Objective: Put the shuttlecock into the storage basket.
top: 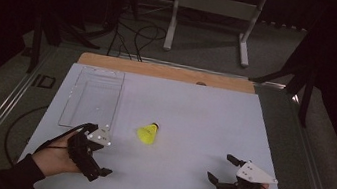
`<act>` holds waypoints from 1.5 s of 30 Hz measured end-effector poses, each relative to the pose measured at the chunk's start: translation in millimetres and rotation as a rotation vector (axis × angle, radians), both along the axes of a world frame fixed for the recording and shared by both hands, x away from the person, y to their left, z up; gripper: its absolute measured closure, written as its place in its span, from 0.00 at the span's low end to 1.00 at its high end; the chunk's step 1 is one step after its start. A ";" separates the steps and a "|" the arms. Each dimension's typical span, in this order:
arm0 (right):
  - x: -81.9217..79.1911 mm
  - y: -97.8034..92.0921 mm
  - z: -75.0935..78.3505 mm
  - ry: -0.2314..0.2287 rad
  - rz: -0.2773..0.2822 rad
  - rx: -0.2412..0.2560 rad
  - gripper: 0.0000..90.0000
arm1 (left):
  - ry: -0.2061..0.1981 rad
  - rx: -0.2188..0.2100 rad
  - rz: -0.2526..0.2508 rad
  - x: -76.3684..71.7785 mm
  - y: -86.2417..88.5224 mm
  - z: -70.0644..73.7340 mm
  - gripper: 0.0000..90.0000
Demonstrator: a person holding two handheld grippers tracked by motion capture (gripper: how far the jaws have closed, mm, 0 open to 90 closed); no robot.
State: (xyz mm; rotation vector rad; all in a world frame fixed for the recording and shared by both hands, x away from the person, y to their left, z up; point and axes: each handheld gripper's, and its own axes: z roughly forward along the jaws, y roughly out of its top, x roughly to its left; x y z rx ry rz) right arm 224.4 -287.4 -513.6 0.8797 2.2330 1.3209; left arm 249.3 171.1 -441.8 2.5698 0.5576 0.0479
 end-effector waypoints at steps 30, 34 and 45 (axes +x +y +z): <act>0.1 0.2 -0.1 0.005 0.011 0.003 0.10 | 0.041 0.089 0.038 49.6 -59.4 -0.6 0.00; 0.0 0.6 0.2 0.005 0.014 0.006 0.10 | 0.046 0.105 0.038 57.9 -63.9 -4.0 0.00; 0.1 0.3 -0.1 0.007 0.015 0.005 0.10 | 0.043 0.154 0.050 81.3 -77.4 -12.6 0.05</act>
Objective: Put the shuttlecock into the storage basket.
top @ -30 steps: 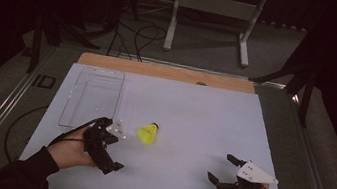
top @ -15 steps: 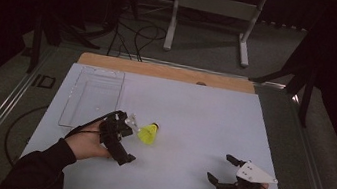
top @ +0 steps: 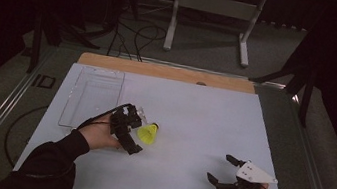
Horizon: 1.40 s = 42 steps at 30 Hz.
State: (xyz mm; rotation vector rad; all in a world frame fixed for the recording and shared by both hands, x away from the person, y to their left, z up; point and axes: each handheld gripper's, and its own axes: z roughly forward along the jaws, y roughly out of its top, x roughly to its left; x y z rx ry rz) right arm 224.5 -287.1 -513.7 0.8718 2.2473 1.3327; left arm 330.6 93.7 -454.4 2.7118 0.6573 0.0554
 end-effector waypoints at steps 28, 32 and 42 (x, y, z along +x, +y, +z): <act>-0.3 -0.1 0.3 -0.003 0.007 0.004 0.10 | -0.010 0.151 0.059 44.1 -29.3 -25.6 0.50; -0.4 -0.1 0.2 -0.006 0.007 0.002 0.10 | -0.007 0.182 0.057 45.5 -35.3 -30.4 0.58; -0.1 -0.5 -0.9 -0.010 0.005 -0.005 0.10 | -0.001 0.233 0.045 51.9 -45.3 -38.7 0.78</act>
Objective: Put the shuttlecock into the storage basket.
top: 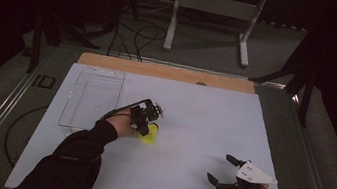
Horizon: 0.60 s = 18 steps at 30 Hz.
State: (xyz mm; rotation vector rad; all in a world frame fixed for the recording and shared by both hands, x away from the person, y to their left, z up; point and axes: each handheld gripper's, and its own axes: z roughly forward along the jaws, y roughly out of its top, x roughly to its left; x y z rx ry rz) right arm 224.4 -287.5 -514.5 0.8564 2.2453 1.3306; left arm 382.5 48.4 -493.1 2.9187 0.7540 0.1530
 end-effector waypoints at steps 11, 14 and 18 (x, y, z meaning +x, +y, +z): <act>0.4 -0.1 -0.4 0.006 0.001 0.002 0.10 | 0.014 -0.003 0.030 2.3 -0.8 -0.1 0.98; 0.4 0.3 -0.7 0.011 0.004 0.001 0.10 | 0.003 -0.005 0.043 1.9 -1.1 2.0 0.99; 0.5 0.4 -0.7 0.010 0.005 0.000 0.10 | -0.011 -0.021 0.062 2.7 0.2 7.6 1.00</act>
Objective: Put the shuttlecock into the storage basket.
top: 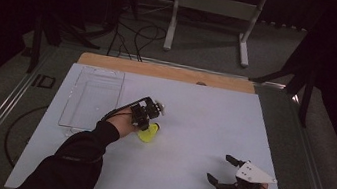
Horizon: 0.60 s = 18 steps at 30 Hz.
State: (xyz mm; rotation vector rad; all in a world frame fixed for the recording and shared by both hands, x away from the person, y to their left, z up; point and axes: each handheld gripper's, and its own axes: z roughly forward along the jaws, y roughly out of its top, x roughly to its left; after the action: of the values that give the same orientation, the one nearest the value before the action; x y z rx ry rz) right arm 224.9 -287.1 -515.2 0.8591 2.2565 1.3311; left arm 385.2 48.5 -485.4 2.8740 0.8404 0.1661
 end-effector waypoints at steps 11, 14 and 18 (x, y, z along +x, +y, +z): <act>-0.2 0.7 0.3 -0.002 0.003 -0.001 0.10 | -0.013 -0.026 -0.010 -3.0 0.5 18.0 1.00; 0.0 1.1 -0.2 -0.001 0.003 0.001 0.10 | -0.020 -0.026 -0.012 -3.4 1.7 24.0 1.00; 0.0 1.2 -0.5 0.006 0.003 0.000 0.10 | -0.019 -0.027 -0.021 -3.8 2.6 28.4 1.00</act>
State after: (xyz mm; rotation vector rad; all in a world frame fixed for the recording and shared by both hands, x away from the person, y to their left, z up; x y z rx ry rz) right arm 224.8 -286.0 -515.7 0.8616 2.2628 1.3315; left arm 381.4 51.2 -457.0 2.8500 0.8030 0.1778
